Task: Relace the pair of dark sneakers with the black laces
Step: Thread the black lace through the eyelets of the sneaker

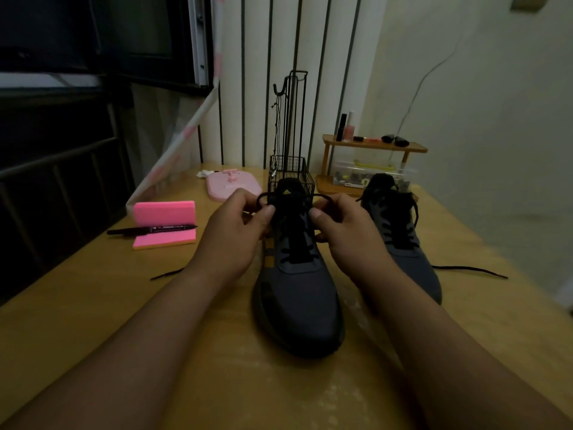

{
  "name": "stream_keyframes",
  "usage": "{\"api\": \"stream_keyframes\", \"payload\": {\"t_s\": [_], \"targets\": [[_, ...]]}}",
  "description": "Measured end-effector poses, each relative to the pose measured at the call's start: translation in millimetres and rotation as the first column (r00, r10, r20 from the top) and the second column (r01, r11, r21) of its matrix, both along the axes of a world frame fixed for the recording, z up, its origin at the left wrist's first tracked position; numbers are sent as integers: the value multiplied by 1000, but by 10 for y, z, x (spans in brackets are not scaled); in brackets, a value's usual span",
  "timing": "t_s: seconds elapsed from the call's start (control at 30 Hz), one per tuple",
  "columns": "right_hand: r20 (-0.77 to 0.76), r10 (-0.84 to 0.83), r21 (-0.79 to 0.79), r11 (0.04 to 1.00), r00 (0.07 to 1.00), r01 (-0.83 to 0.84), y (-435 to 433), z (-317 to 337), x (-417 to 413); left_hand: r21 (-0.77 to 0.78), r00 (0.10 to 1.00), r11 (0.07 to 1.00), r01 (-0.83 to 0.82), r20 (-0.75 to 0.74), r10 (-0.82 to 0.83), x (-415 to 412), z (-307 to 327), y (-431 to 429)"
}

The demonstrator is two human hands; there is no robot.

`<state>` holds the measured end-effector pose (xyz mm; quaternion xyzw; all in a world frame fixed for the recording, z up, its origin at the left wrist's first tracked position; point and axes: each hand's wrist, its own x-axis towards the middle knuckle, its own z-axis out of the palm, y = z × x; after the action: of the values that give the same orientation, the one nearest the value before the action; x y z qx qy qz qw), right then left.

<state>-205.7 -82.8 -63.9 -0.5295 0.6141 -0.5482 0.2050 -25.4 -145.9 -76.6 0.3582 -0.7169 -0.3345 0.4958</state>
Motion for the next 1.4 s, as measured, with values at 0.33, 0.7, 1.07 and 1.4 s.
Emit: {"api": "stream_keyframes", "payload": {"t_s": [0.33,0.7,1.07,1.4], "targets": [[33,-10,-10,1000,999,11,-11,-9,-9,24,998,1000,15,-59,-13,27,-16,-27],[-205,-3,48,999,979,13,-79,41,-123,11,997,999,46,58,-47,24,-83,-106],[-221,-181,-99,982,958,162,-87,6,-119,50,980,981,-188,-52,190,68,-46,-177],[-212,-60,-68,997,975,47,-101,51,-81,37,998,999,-38,-56,40,-9,-17,-92]]}}
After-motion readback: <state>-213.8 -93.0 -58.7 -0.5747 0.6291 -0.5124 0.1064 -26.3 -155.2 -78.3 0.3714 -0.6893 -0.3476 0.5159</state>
